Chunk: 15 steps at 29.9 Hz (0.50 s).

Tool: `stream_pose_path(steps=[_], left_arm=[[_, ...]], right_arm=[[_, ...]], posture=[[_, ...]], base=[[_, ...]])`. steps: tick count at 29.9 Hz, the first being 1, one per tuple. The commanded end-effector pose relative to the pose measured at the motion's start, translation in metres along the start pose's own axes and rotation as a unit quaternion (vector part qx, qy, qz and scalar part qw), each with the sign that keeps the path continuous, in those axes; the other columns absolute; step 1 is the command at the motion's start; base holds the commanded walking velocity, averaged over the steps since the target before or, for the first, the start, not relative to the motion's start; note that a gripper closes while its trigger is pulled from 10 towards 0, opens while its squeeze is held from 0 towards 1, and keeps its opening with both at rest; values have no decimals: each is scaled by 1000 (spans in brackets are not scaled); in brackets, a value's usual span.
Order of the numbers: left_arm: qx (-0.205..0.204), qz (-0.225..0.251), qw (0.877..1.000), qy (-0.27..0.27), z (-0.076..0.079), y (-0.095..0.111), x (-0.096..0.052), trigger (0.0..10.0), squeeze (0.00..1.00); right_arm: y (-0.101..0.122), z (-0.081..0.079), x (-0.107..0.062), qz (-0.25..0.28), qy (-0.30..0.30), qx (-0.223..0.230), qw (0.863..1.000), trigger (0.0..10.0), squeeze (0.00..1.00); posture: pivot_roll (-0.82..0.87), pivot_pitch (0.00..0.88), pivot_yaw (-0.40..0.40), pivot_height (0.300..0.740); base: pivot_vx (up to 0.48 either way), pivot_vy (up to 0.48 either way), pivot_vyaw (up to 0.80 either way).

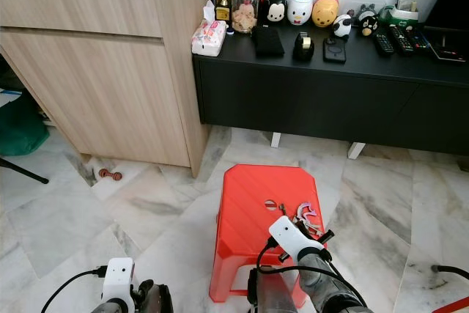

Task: Hang keys on a hook

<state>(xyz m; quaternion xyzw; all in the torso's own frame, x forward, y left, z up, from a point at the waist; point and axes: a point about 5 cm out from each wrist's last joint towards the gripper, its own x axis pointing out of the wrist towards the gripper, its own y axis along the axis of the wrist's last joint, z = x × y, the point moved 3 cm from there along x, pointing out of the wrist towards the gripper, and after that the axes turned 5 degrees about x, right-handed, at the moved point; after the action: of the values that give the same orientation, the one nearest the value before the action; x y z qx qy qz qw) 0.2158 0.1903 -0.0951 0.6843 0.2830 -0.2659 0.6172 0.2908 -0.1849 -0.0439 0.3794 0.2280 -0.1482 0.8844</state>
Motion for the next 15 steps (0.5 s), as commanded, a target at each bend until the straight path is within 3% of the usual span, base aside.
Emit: stream_pose_path(steps=[1, 9, 14, 15], left_arm=[[-2, -79, 997, -18, 11, -46, -13, 10000, 0], [-1, -79, 997, -18, 11, -45, -12, 10000, 0], [-1, -78, 997, -19, 11, -45, -12, 10000, 0], [-1, -78, 997, -19, 11, -44, -12, 10000, 0]], right_arm=[[0, -4, -1, 5, 7, 1, 1000, 0, 0], [2, -3, -1, 13, -1, 8, 1000, 0, 0], [3, 1, -1, 14, -12, 35, 999, 0, 0], [2, 1, -1, 12, -11, 38, 999, 1961, 0]], posture=[[62, 122, -52, 605], [62, 121, -53, 605], [61, 119, -52, 605], [61, 119, -52, 605]], base=[[0, 0, 0], [0, 0, 0], [0, 0, 0], [0, 0, 0]])
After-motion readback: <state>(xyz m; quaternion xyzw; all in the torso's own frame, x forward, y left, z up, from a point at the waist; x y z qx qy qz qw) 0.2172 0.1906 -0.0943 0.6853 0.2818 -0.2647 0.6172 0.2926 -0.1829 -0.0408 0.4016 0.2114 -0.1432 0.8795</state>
